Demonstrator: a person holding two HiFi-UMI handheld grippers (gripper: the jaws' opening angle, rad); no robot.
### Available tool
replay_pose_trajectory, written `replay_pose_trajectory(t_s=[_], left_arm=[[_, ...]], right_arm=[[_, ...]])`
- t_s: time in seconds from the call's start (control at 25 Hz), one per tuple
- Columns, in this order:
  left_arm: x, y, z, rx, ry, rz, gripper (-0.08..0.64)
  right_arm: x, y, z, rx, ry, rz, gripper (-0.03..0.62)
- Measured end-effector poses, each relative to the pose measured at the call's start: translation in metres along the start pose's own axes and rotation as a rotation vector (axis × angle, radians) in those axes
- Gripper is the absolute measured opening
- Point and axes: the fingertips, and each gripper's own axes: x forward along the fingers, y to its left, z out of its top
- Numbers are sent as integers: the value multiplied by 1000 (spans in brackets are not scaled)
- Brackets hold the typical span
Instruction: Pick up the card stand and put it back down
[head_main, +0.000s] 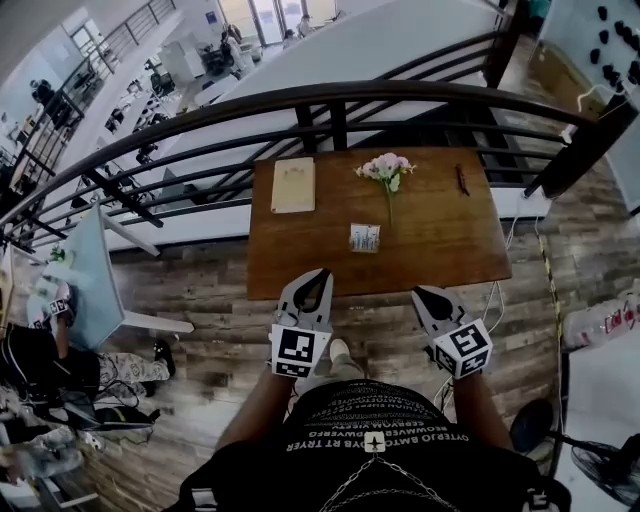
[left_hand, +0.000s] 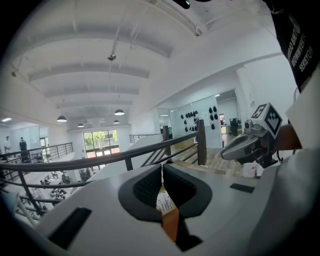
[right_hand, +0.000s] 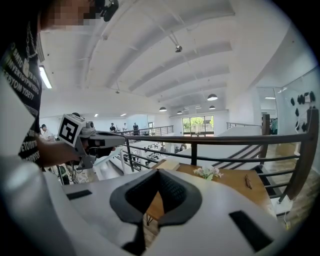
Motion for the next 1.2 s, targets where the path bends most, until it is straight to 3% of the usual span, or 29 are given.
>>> replay_pose_trajectory(t_s=[0.44, 0.92, 1.2], left_arm=[[45, 33, 16, 9, -31, -66, 33], [67, 93, 4, 9, -37, -86, 34], [76, 93, -10, -1, -20, -122, 34]], right_arm=[[40, -19, 25, -7, 10, -48, 14], [92, -16, 57, -61, -7, -71, 14], [94, -29, 40, -46, 44, -125, 14]])
